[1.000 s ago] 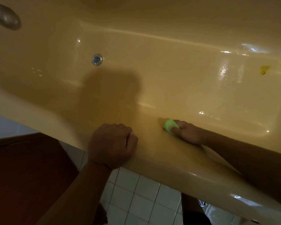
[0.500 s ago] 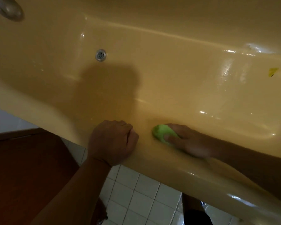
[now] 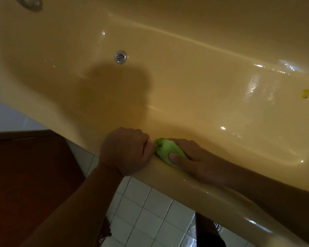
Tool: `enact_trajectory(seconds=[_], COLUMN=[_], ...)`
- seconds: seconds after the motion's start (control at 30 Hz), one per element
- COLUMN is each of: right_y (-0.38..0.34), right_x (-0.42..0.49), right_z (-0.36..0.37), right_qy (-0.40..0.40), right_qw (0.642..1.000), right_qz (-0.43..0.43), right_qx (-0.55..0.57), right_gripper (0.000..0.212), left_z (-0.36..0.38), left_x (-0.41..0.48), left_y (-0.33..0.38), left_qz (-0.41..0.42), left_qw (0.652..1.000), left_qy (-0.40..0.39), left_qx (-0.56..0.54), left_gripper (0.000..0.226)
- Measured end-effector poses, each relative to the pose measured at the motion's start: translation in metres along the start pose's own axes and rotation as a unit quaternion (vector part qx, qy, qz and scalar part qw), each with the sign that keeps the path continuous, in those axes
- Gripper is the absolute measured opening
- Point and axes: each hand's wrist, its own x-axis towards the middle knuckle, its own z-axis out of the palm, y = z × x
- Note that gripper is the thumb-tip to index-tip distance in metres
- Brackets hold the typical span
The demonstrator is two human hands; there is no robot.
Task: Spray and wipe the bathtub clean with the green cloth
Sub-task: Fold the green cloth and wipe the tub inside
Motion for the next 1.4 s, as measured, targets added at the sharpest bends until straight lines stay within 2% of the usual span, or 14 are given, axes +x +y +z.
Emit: enact_trajectory(seconds=[0.1,0.2,0.3,0.37,0.47,0.53,0.63,0.77,0.87,0.93,1.03,1.13,1.23,1.4], right_y=[0.058,0.123,0.126,0.082,-0.001,-0.028,0.0,0.102,0.122,0.083,0.007,-0.039,-0.01,0.107], right_x=[0.043,0.081,0.096,0.082,0.018,-0.01,0.013,0.086,0.11,0.099,0.039,-0.001,0.033,0.124], right_z=[-0.009,-0.02,-0.015,-0.006,0.005,0.003,-0.007,-0.017,-0.013,-0.006,0.007,0.007,0.0,-0.007], right_qy=[0.012,0.022,0.044,0.021,0.014,0.0,-0.007,0.019,0.051,0.028,0.017,-0.018,-0.011,0.042], right_qw=[0.998,0.978,0.95,0.968,0.998,1.0,0.997,0.969,0.945,0.959,0.993,0.999,0.998,0.972], right_qz=[0.061,0.193,0.299,0.24,0.054,0.017,0.07,0.219,0.301,0.265,0.109,0.033,0.059,0.211], right_qx=[-0.03,-0.071,-0.082,-0.074,-0.037,-0.015,-0.007,-0.11,-0.119,-0.099,-0.046,0.001,-0.001,-0.099], right_gripper=[0.053,0.077,0.078,0.077,0.06,0.053,0.032,0.079,0.078,0.075,0.058,0.05,0.041,0.066], left_z=[-0.001,0.0,-0.002,-0.005,-0.007,-0.007,-0.006,-0.004,-0.004,-0.005,-0.006,-0.005,-0.005,-0.003], left_x=[0.0,0.001,0.001,0.002,0.003,0.005,0.003,0.003,0.003,0.004,0.004,0.004,0.003,0.003], left_y=[-0.001,-0.004,-0.005,-0.005,-0.009,-0.011,-0.013,-0.02,-0.023,-0.026,-0.029,-0.031,-0.032,-0.035], left_qz=[-0.009,-0.003,0.007,0.008,0.008,0.006,-0.015,-0.016,-0.024,-0.024,-0.021,-0.027,-0.041,-0.055], left_qw=[1.0,1.0,1.0,1.0,1.0,1.0,1.0,1.0,1.0,1.0,1.0,0.999,0.998,0.998], left_qy=[-0.013,-0.015,-0.016,-0.012,0.006,0.005,0.001,0.001,0.0,-0.002,0.009,0.025,0.031,0.027], left_qx=[-0.005,-0.008,0.0,0.009,0.001,-0.009,-0.01,-0.005,0.004,0.005,0.001,-0.026,-0.021,-0.022], left_gripper=[0.044,0.044,0.043,0.041,0.04,0.041,0.042,0.043,0.043,0.043,0.042,0.043,0.043,0.046])
